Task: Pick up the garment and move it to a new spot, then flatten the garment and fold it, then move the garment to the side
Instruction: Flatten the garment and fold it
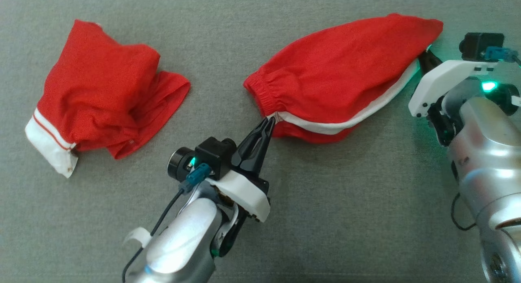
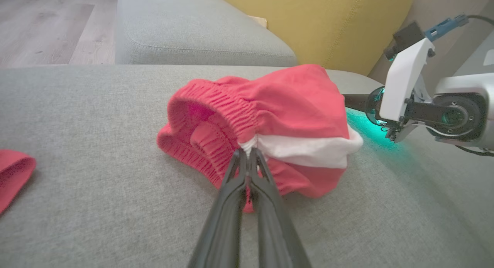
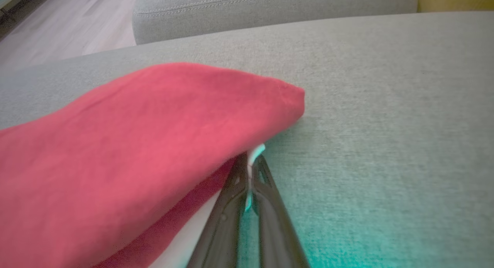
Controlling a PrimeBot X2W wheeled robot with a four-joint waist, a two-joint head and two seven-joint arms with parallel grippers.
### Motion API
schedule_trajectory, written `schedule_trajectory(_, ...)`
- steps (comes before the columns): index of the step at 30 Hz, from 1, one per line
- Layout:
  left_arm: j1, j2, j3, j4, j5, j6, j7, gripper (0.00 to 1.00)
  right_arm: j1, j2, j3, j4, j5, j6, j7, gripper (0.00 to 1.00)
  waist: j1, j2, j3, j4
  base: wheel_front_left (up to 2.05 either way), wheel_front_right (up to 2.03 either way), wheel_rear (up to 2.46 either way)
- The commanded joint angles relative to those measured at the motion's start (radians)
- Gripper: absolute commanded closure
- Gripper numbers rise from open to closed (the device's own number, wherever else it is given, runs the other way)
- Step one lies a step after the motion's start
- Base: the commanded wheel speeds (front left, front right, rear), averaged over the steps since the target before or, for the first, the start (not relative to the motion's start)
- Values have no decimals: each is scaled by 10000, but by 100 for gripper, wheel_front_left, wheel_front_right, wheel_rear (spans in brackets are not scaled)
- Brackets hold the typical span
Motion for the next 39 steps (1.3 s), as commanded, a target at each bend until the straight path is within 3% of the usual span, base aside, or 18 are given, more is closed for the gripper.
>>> schedule_trajectory(1,-306,22,365,-286,12,71,-63,100,-268,-99,269,-191,153,73,-146,100,-1,0,-180,-176,0,0,0)
schedule_trajectory(11,-521,150,1171,-617,621,-150,-63,100,-403,-849,1453,-986,735,73,490,100,-1,0,-1149,-1124,0,0,0)
schedule_trajectory(21,-1693,568,1945,-871,946,-571,-63,100,168,-1634,1972,-3730,2450,73,1044,100,-1,0,-2463,-1593,0,0,0)
schedule_trajectory(29,-3002,1040,2176,-709,1017,-921,66,100,909,-1510,856,-6175,2987,73,1171,100,-1,0,-3308,-1698,0,0,0)
schedule_trajectory(35,-3361,1219,2369,-1195,1025,-841,53,100,1723,-983,-565,-8271,2110,73,1537,100,-1,0,-3750,-1710,0,0,0)
schedule_trajectory(39,-3120,1289,2404,-1810,947,-717,139,100,2602,-270,-1821,-10141,1195,73,2250,100,-1,0,-3911,-1649,0,0,0)
